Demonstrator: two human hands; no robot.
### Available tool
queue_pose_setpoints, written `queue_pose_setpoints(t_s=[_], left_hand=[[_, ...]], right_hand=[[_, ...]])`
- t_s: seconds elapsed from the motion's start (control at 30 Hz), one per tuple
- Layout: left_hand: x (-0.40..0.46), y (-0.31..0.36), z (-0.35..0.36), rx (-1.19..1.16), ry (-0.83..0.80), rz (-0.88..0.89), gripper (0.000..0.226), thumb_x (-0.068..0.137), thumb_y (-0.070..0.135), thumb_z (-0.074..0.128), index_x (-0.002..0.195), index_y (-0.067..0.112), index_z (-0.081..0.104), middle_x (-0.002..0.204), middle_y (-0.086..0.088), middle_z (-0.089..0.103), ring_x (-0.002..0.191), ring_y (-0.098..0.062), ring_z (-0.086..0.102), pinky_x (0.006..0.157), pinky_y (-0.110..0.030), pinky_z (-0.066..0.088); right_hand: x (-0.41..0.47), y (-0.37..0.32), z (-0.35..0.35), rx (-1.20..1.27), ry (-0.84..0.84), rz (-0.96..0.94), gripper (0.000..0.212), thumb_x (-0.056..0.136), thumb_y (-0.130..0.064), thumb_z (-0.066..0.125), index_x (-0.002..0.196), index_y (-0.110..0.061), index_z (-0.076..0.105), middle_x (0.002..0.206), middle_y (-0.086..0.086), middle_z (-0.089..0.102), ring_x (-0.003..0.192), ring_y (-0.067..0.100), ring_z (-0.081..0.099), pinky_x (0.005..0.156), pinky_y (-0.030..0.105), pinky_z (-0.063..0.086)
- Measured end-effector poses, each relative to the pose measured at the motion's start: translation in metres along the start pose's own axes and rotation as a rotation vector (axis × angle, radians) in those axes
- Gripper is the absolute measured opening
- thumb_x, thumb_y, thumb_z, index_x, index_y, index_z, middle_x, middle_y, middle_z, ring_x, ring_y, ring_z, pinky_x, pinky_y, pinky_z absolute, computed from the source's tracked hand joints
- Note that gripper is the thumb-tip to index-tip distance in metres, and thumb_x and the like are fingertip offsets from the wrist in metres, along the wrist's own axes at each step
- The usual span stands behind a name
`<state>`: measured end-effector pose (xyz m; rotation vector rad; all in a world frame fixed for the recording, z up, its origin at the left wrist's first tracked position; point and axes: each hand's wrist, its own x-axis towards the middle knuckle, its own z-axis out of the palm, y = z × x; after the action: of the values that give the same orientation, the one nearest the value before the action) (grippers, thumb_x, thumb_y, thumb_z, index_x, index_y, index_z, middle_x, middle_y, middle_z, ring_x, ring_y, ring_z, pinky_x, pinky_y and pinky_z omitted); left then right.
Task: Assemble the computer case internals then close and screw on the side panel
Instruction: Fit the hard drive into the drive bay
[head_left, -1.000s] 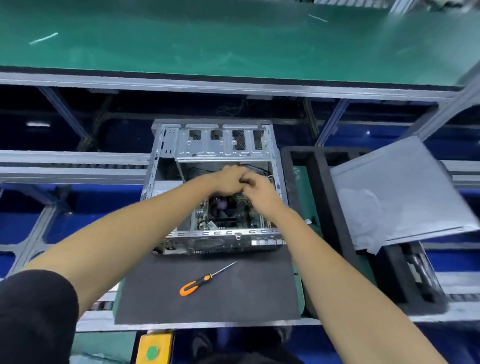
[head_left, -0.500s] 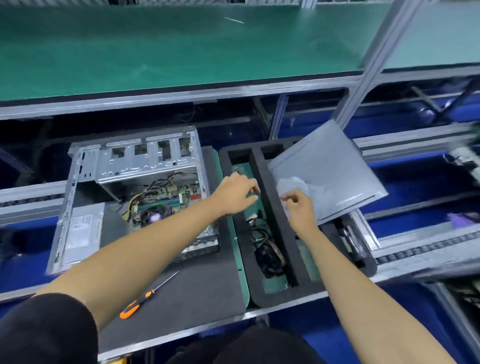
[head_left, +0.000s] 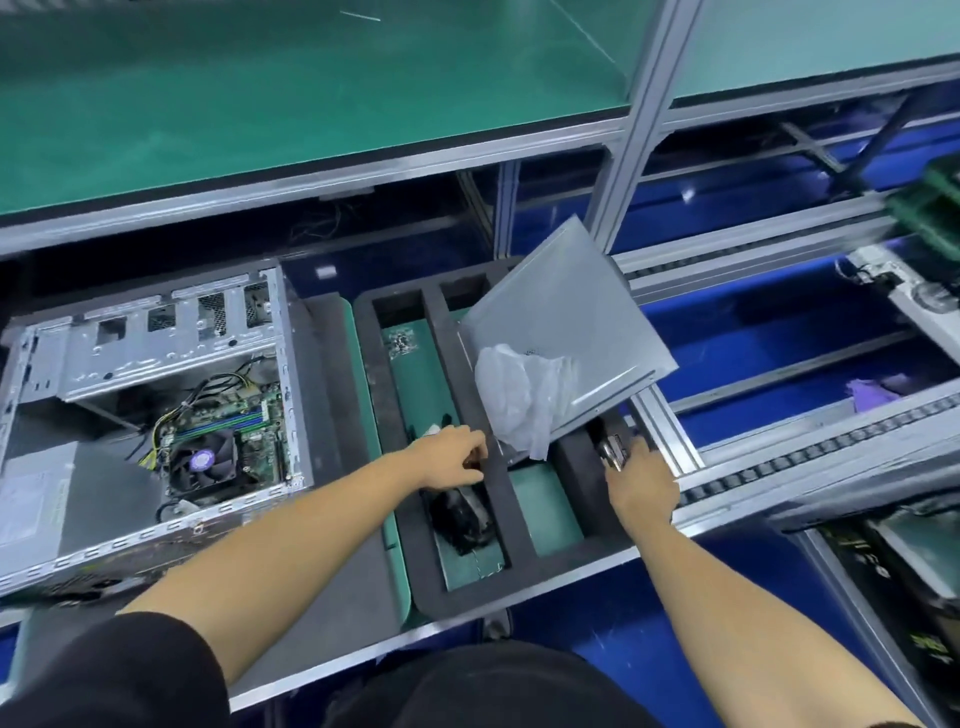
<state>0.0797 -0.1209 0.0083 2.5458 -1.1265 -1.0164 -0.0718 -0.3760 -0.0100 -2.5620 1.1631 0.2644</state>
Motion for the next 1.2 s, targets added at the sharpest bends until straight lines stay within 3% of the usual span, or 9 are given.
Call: queue_pose_setpoints(t_s=[0.2, 0.27, 0.37, 0.57, 0.73, 0.83, 0.9, 1.03, 1.2], left_hand=[[-0.012, -0.011, 0.024, 0.132, -0.075, 0.024, 0.047, 0.090, 0.029, 0.071, 0.131, 0.017, 0.051, 0.124, -0.006, 0.051, 0.113, -0.025, 0.050, 0.080, -0.033, 0.038], [-0.016, -0.012, 0.029, 0.192, -0.121, 0.012, 0.052, 0.091, 0.029, 0.071, 0.136, 0.017, 0.047, 0.132, -0.005, 0.047, 0.120, -0.025, 0.047, 0.085, -0.037, 0.044], [-0.017, -0.005, 0.034, 0.325, -0.130, 0.012, 0.059, 0.092, 0.026, 0.070, 0.143, 0.017, 0.042, 0.140, -0.008, 0.039, 0.128, -0.028, 0.040, 0.096, -0.043, 0.046], [-0.013, 0.006, 0.027, 0.696, -0.135, 0.129, 0.047, 0.097, 0.008, 0.060, 0.142, 0.018, 0.048, 0.145, -0.011, 0.038, 0.132, -0.031, 0.037, 0.093, -0.043, 0.046], [-0.017, 0.007, -0.010, 0.672, -0.146, 0.158, 0.031, 0.101, 0.008, 0.050, 0.131, 0.016, 0.050, 0.129, -0.008, 0.052, 0.116, -0.031, 0.055, 0.075, -0.041, 0.041], [-0.035, 0.001, -0.047, 0.628, -0.023, 0.133, 0.040, 0.097, -0.001, 0.046, 0.132, 0.018, 0.048, 0.123, -0.007, 0.053, 0.111, -0.031, 0.056, 0.072, -0.041, 0.044], [-0.057, -0.008, -0.079, 0.508, 0.112, 0.119, 0.041, 0.092, -0.004, 0.048, 0.126, 0.017, 0.050, 0.117, -0.006, 0.053, 0.107, -0.029, 0.054, 0.071, -0.040, 0.045], [-0.114, -0.036, -0.141, 0.317, 0.362, 0.059, 0.015, 0.099, 0.016, 0.057, 0.113, 0.020, 0.051, 0.112, -0.001, 0.054, 0.103, -0.021, 0.054, 0.073, -0.034, 0.042], [-0.198, -0.087, -0.192, 0.142, 0.461, -0.130, 0.020, 0.102, 0.027, 0.058, 0.117, 0.016, 0.053, 0.113, -0.001, 0.056, 0.102, -0.025, 0.056, 0.083, -0.040, 0.044]], right_hand=[[-0.002, -0.017, -0.016, -0.079, 0.117, -0.112, 0.037, 0.087, -0.021, 0.059, 0.124, -0.015, 0.055, 0.110, 0.006, 0.064, 0.097, 0.029, 0.063, 0.075, 0.038, 0.046], [-0.002, -0.023, -0.025, -0.079, 0.163, -0.165, 0.027, 0.081, -0.017, 0.059, 0.107, -0.014, 0.056, 0.100, 0.005, 0.063, 0.088, 0.030, 0.061, 0.068, 0.036, 0.038], [0.000, -0.030, -0.040, -0.065, 0.215, -0.243, 0.026, 0.081, -0.021, 0.061, 0.106, -0.014, 0.056, 0.097, 0.004, 0.062, 0.086, 0.031, 0.061, 0.070, 0.038, 0.040], [0.003, -0.060, -0.071, -0.156, 0.193, -0.355, 0.021, 0.080, -0.022, 0.058, 0.100, -0.015, 0.055, 0.090, 0.005, 0.062, 0.071, 0.028, 0.055, 0.060, 0.032, 0.039], [-0.002, -0.107, -0.094, -0.039, 0.067, -0.387, 0.008, 0.081, -0.023, 0.053, 0.085, -0.017, 0.049, 0.075, 0.001, 0.056, 0.071, 0.029, 0.056, 0.062, 0.032, 0.039], [-0.012, -0.141, -0.102, 0.042, 0.055, -0.448, 0.011, 0.080, -0.022, 0.053, 0.078, -0.018, 0.043, 0.069, -0.002, 0.049, 0.071, 0.030, 0.053, 0.061, 0.032, 0.033], [-0.019, -0.167, -0.107, 0.075, 0.064, -0.498, 0.010, 0.080, -0.020, 0.055, 0.083, -0.018, 0.046, 0.067, -0.003, 0.046, 0.070, 0.031, 0.050, 0.057, 0.031, 0.029], [-0.034, -0.220, -0.118, 0.149, 0.114, -0.594, 0.019, 0.072, -0.013, 0.053, 0.086, -0.019, 0.041, 0.067, -0.002, 0.050, 0.061, 0.026, 0.051, 0.050, 0.029, 0.024], [-0.064, -0.297, -0.128, 0.221, 0.177, -0.730, 0.023, 0.072, -0.015, 0.052, 0.089, -0.025, 0.040, 0.067, -0.005, 0.049, 0.055, 0.012, 0.040, 0.050, 0.029, 0.022]])
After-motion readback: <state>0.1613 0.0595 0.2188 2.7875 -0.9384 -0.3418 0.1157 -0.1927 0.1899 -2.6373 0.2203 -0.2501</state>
